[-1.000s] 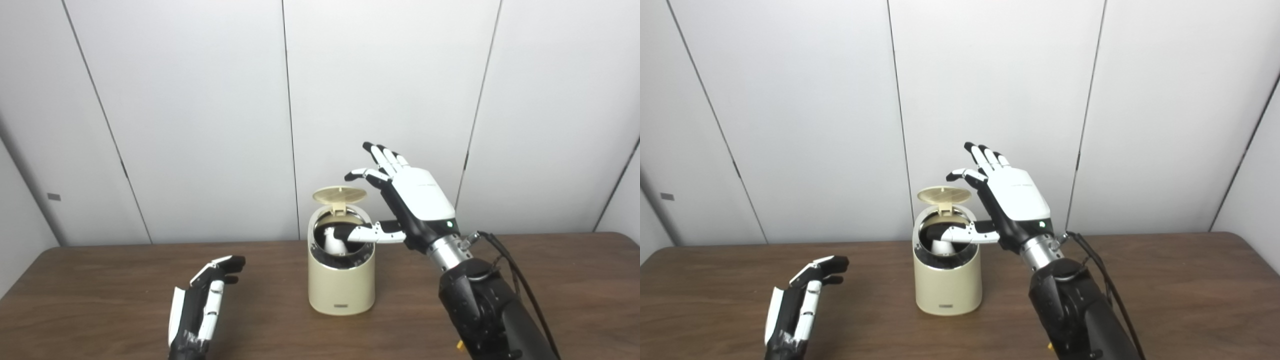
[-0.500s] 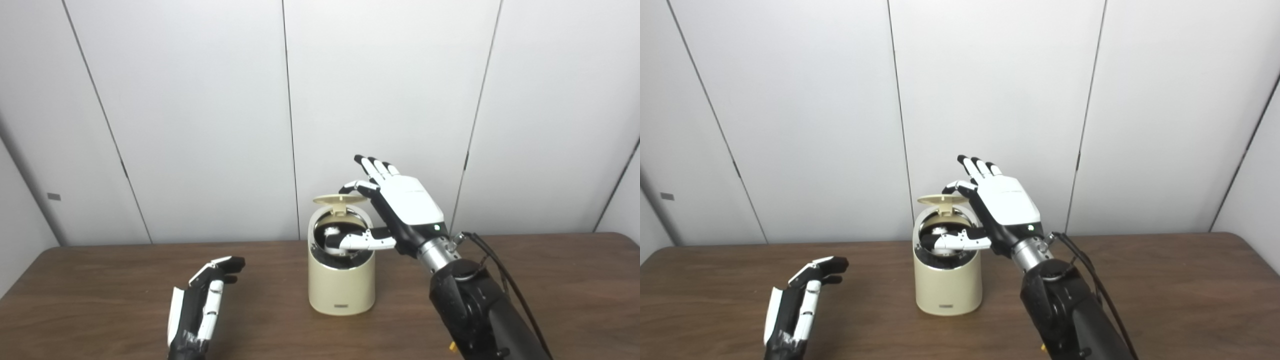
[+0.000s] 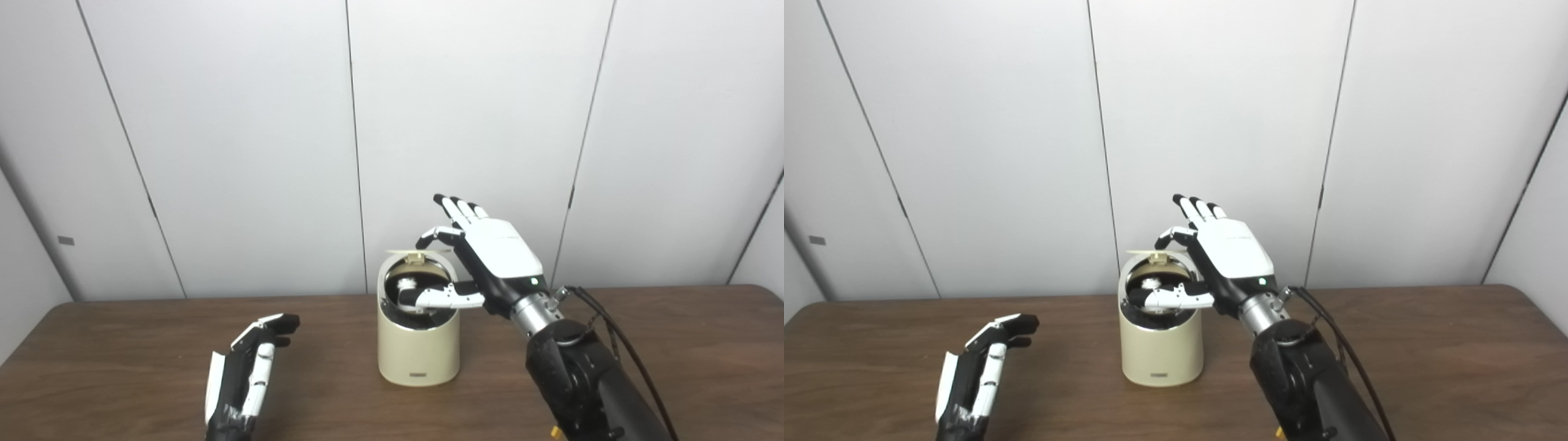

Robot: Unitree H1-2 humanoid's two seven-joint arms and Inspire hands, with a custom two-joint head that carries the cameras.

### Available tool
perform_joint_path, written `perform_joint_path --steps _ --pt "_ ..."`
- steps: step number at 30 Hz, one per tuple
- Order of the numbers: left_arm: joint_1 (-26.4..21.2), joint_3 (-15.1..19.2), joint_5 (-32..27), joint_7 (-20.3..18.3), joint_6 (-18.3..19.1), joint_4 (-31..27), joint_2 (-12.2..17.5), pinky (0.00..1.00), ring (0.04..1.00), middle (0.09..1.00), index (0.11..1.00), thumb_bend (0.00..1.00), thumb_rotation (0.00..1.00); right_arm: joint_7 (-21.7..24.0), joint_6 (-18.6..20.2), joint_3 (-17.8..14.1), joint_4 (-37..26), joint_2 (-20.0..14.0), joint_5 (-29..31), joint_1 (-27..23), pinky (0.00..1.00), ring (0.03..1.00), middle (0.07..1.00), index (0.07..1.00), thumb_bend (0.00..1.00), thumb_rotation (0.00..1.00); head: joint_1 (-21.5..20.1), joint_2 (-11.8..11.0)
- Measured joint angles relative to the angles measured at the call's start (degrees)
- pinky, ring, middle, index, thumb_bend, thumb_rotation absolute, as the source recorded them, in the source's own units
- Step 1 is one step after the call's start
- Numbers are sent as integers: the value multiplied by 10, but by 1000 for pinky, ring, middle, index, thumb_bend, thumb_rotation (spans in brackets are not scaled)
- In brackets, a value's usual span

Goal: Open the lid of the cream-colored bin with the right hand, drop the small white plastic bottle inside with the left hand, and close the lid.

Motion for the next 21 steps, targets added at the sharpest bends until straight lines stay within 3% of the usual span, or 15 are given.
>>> perform_joint_path --steps 10,17,21 --pt "8 0 3 5 1 -16 0 659 705 691 668 364 966 8 3 2 -19 0 0 29 1000 1000 1000 661 940 1000 2 14" --pt "34 4 1 -5 1 -53 -8 661 698 687 662 394 923 28 16 4 -36 0 1 50 1000 1000 1000 676 926 1000 4 40" --pt "48 9 7 -14 1 -72 -16 651 701 688 666 341 977 36 20 6 -36 0 1 56 1000 1000 1000 694 941 1000 8 47"
